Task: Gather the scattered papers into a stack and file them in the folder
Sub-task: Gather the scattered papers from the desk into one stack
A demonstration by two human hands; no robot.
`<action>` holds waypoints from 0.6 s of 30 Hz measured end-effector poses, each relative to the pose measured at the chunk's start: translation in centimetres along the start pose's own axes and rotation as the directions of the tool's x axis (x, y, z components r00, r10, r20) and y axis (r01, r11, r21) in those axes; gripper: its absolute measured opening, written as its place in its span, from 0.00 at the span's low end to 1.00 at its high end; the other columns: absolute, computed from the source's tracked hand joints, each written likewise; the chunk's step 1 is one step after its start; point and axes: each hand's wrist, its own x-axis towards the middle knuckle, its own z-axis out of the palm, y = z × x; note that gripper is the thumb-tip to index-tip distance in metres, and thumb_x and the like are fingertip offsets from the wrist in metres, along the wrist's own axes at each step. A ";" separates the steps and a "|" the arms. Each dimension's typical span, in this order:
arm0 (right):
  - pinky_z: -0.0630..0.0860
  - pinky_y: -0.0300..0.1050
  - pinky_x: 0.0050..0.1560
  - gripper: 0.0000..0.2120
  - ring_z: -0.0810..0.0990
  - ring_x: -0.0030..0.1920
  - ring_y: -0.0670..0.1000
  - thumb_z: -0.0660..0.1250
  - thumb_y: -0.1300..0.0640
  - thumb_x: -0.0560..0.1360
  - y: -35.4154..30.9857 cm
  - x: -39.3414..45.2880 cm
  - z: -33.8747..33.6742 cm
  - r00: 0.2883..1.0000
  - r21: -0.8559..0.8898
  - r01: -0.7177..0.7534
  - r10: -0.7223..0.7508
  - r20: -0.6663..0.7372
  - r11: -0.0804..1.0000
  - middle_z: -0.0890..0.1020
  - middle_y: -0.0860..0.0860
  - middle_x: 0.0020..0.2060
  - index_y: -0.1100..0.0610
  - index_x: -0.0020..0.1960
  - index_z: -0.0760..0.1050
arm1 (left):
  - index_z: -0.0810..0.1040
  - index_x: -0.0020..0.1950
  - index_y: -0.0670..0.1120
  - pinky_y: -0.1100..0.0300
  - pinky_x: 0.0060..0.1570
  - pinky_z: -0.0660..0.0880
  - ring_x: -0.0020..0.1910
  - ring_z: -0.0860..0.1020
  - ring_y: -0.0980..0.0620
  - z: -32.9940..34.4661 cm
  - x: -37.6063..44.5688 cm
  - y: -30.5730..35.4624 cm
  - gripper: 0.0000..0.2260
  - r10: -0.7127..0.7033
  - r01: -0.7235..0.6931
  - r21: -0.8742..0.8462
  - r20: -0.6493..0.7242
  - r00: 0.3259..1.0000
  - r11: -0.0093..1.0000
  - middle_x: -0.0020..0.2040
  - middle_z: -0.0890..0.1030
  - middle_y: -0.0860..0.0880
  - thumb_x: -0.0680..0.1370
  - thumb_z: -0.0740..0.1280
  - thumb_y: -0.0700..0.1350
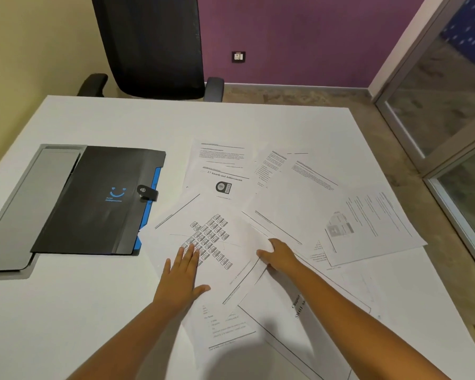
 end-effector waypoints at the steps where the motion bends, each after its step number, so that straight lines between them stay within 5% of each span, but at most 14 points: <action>1: 0.72 0.42 0.51 0.17 0.78 0.53 0.54 0.65 0.54 0.76 -0.1 0.1 0.1 1.000 -0.029 0.022 -0.022 -0.020 0.999 0.78 0.56 0.59 0.61 0.61 0.72 | 0.38 0.75 0.45 0.47 0.74 0.45 0.76 0.39 0.44 0.1 -0.1 0.0 0.47 -0.005 0.005 -0.013 -0.020 1.000 1.000 0.75 0.34 0.46 0.64 0.33 0.74; 5: 0.74 0.34 0.26 0.09 0.80 0.25 0.45 0.62 0.61 0.78 -0.1 -0.3 -0.4 0.995 0.095 0.041 -0.032 -0.097 0.995 0.80 0.57 0.48 0.60 0.56 0.75 | 0.45 0.76 0.44 0.51 0.74 0.47 0.77 0.44 0.47 0.3 -0.9 0.3 0.35 -0.077 0.027 -0.241 -0.201 0.977 0.970 0.78 0.43 0.46 0.77 0.56 0.60; 6: 0.74 0.33 0.27 0.11 0.80 0.25 0.45 0.61 0.61 0.78 0.1 -0.5 -0.8 0.994 0.138 0.028 -0.013 -0.107 0.990 0.80 0.57 0.48 0.60 0.58 0.75 | 0.49 0.76 0.43 0.52 0.74 0.49 0.77 0.47 0.47 0.2 -1.1 0.5 0.34 -0.126 0.032 -0.340 -0.257 0.958 0.940 0.78 0.46 0.47 0.77 0.58 0.58; 9: 0.77 0.41 0.41 0.13 0.83 0.44 0.55 0.61 0.61 0.78 1.2 -1.3 -2.1 0.986 0.233 0.014 0.026 -0.167 0.972 0.80 0.60 0.52 0.62 0.62 0.73 | 0.58 0.74 0.43 0.49 0.71 0.60 0.75 0.56 0.46 -0.8 -1.8 0.9 0.29 -0.361 0.074 -0.620 -0.351 0.864 0.781 0.77 0.54 0.48 0.77 0.62 0.52; 11: 0.78 0.40 0.35 0.13 0.83 0.40 0.51 0.62 0.61 0.78 2.0 -2.1 -2.6 0.987 0.439 -0.011 0.081 -0.139 0.899 0.81 0.58 0.47 0.61 0.61 0.73 | 0.59 0.73 0.44 0.49 0.69 0.62 0.74 0.59 0.46 -1.2 -2.0 1.1 0.29 -0.422 0.091 -0.648 -0.377 0.825 0.756 0.76 0.57 0.48 0.76 0.63 0.52; 13: 0.78 0.38 0.30 0.11 0.84 0.36 0.48 0.62 0.63 0.78 2.4 -3.3 -2.7 0.991 0.637 -0.053 0.117 -0.059 0.769 0.82 0.56 0.44 0.61 0.60 0.74 | 0.58 0.74 0.46 0.50 0.70 0.60 0.74 0.59 0.48 -1.3 -2.0 1.7 0.29 -0.376 0.050 -0.679 -0.343 0.861 0.733 0.76 0.57 0.49 0.76 0.62 0.54; 16: 0.81 0.40 0.33 0.11 0.84 0.41 0.52 0.62 0.64 0.78 3.0 -4.5 -2.2 0.992 0.758 -0.078 0.122 -0.002 0.648 0.83 0.57 0.47 0.62 0.60 0.74 | 0.57 0.74 0.45 0.51 0.68 0.64 0.69 0.67 0.45 -2.2 -1.4 3.1 0.27 -0.321 0.068 -0.933 -0.052 0.946 0.354 0.72 0.66 0.45 0.78 0.59 0.54; 18: 0.82 0.41 0.35 0.11 0.84 0.43 0.53 0.62 0.65 0.78 3.2 -5.2 -1.3 0.992 0.799 -0.077 0.122 0.005 0.597 0.83 0.59 0.50 0.62 0.59 0.73 | 0.68 0.66 0.46 0.51 0.53 0.75 0.51 0.77 0.43 -3.4 -0.8 3.4 0.24 -0.267 0.110 -0.993 0.095 0.959 0.042 0.57 0.76 0.40 0.76 0.55 0.59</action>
